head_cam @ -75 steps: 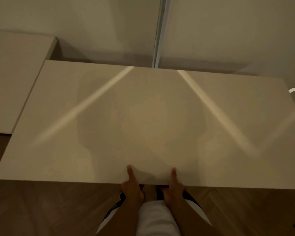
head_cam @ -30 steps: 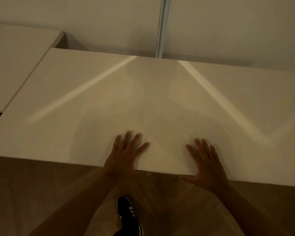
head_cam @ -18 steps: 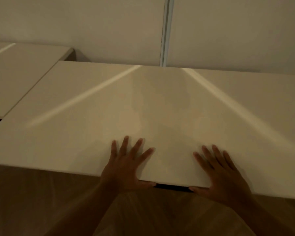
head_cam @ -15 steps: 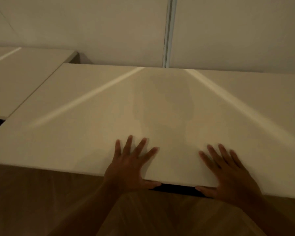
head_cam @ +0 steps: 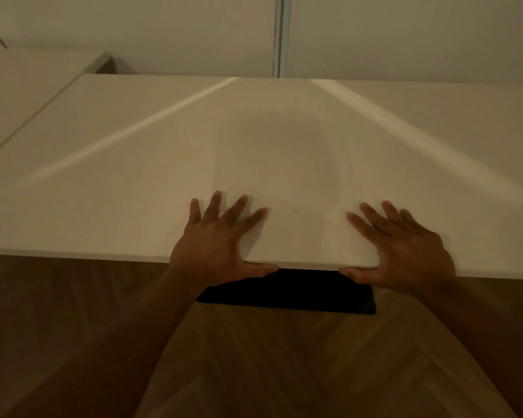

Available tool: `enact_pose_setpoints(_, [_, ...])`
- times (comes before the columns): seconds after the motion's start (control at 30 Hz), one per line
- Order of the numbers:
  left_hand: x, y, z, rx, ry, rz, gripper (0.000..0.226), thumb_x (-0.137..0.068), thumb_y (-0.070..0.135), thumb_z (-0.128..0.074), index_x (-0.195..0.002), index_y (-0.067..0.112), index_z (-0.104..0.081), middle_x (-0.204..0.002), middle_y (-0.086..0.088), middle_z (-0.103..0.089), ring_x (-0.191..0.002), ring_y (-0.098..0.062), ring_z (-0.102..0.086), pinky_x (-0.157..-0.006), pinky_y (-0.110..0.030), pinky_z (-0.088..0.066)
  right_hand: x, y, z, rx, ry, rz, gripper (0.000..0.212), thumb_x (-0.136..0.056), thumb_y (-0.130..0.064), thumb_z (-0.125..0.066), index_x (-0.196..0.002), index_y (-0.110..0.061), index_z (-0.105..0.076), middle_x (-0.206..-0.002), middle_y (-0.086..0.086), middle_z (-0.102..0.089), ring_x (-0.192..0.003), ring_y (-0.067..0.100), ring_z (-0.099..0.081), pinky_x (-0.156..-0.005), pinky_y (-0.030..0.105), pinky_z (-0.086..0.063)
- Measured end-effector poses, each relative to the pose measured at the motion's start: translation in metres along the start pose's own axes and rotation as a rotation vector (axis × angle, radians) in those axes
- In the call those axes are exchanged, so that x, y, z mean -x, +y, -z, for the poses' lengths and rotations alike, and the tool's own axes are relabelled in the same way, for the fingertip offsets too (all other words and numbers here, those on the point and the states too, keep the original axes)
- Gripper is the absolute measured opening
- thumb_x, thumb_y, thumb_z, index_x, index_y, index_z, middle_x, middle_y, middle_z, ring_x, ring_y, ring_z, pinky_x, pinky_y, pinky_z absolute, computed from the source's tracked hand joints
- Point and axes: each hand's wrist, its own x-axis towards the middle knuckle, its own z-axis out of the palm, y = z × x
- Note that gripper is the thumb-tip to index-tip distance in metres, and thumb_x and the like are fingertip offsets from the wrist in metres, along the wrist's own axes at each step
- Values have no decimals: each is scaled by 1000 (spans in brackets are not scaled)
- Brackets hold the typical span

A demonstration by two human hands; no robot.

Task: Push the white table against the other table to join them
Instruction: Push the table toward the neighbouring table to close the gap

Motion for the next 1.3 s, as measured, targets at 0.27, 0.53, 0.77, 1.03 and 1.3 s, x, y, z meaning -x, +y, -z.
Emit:
enact_pose_setpoints(0.27, [-6,-11,-8,10,60,-22,100,-67,107,-22,-150,63,13,-169,12,-4,-156,-34,-2,-123,-63,-2,-4,-3,-3,-21,-1,-35,104,-67,-98,-26,-151,-36,-33,-157,-4,-34,-146,29,-30,-115,49,-33])
enact_pose_setpoints(0.53, [-14,-18,-13,1,98,-26,102,-68,106,-28,-154,61,5,-168,13,-9,-156,-34,-6,-122,-63,-1,-12,-2,-11,0,30,-19,103,-68,-96,-35,-150,-34,-36,-155,-1,-40,-143,32,-36,-112,53,-37])
enact_pose_setpoints(0.77, [-14,-19,-12,-2,95,-27,101,-68,106,-26,-152,62,7,-169,13,-9,-156,-36,-6,-122,-66,-2,-13,-2,-5,3,23,-7,102,-68,-95,-35,-148,-33,-40,-153,0,-42,-141,33,-38,-110,53,-40])
enact_pose_setpoints(1.03, [-32,3,-11,22,59,17,105,-67,107,-20,-156,56,3,-171,10,-7,-156,-36,1,-122,-65,4,-27,22,4,38,-45,-12,104,-67,-96,-22,-148,-33,-39,-154,-2,-40,-141,31,-38,-109,51,-38])
enact_pose_setpoints(1.3, [-40,-6,-12,9,49,1,104,-68,107,-19,-155,57,8,-171,10,-3,-156,-35,4,-122,-63,7,-34,22,5,36,-55,-46,103,-66,-96,-26,-150,-37,-33,-156,-8,-33,-144,26,-34,-113,43,-26])
